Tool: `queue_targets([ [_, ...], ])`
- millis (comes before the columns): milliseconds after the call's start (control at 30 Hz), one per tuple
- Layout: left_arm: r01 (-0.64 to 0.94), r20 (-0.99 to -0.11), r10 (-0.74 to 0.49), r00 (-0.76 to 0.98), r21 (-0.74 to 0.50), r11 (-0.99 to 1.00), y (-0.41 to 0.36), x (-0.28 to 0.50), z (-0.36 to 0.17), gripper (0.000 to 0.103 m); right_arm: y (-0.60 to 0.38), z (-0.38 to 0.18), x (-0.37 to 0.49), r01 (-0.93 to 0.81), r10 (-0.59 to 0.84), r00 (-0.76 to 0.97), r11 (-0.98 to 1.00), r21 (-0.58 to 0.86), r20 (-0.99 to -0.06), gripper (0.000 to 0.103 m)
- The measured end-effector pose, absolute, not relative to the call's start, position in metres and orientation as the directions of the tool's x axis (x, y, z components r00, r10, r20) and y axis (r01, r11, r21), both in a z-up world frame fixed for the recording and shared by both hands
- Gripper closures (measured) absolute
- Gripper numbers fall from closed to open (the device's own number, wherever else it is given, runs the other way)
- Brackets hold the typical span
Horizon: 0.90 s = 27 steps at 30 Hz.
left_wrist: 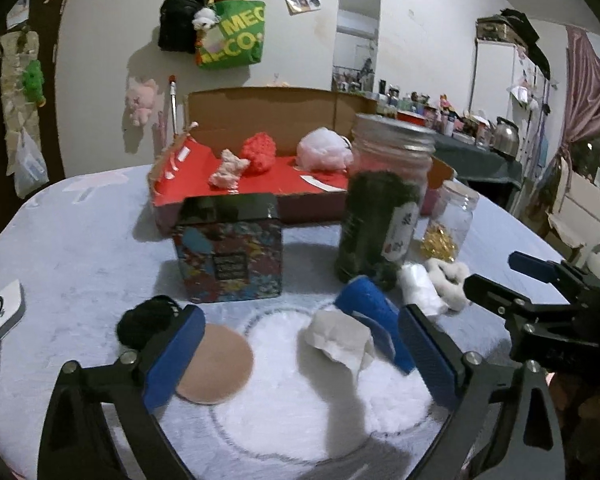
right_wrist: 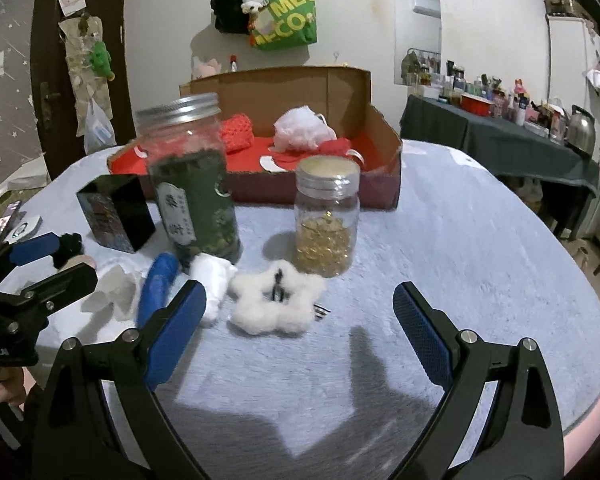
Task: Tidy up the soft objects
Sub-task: 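Grasp the white tissue with the left tool while the right tool grasps the white fluffy star scrunchie, then carry the white tissue and star scrunchie over to the red-lined box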
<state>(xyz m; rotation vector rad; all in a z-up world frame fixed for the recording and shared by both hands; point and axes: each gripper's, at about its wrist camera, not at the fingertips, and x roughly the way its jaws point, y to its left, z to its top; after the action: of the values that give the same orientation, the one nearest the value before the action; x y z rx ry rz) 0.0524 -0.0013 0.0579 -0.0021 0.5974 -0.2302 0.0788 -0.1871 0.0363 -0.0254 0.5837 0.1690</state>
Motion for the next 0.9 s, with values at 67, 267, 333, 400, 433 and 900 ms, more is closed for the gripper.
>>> queue_targets([
  [67,0.225,-0.566,-0.222,0.794,-0.065,0.972,-0.005,0.055,0.056,0.009,-0.191,0.033,0.085,-0.179,0.175,0.802,0.983,0.049,-0.571,0.007],
  [267,0.258,-0.598,-0.23,0.768,-0.04,0.965,-0.017,0.06,0.051,0.016,-0.197,0.024,0.098,-0.218,0.226,0.757,0.972,0.09,-0.614,0.007],
  [333,0.264,-0.608,-0.224,0.761,-0.025,0.964,-0.019,0.061,0.049,0.021,-0.195,0.023,0.1,-0.235,0.233,0.747,0.969,0.081,-0.623,0.007],
  [400,0.269,-0.622,-0.221,0.751,-0.019,0.963,-0.021,0.063,0.047,0.023,-0.19,0.022,0.104,-0.246,0.226,0.735,0.967,0.059,-0.639,0.008],
  [433,0.269,-0.63,-0.219,0.745,-0.017,0.963,-0.021,0.065,0.046,0.025,-0.188,0.022,0.106,-0.253,0.228,0.729,0.966,0.055,-0.646,0.009],
  [900,0.358,-0.667,-0.322,0.672,-0.088,0.929,-0.02,0.069,0.043,0.082,-0.183,0.024,0.11,-0.314,0.282,0.697,0.947,0.074,-0.659,0.065],
])
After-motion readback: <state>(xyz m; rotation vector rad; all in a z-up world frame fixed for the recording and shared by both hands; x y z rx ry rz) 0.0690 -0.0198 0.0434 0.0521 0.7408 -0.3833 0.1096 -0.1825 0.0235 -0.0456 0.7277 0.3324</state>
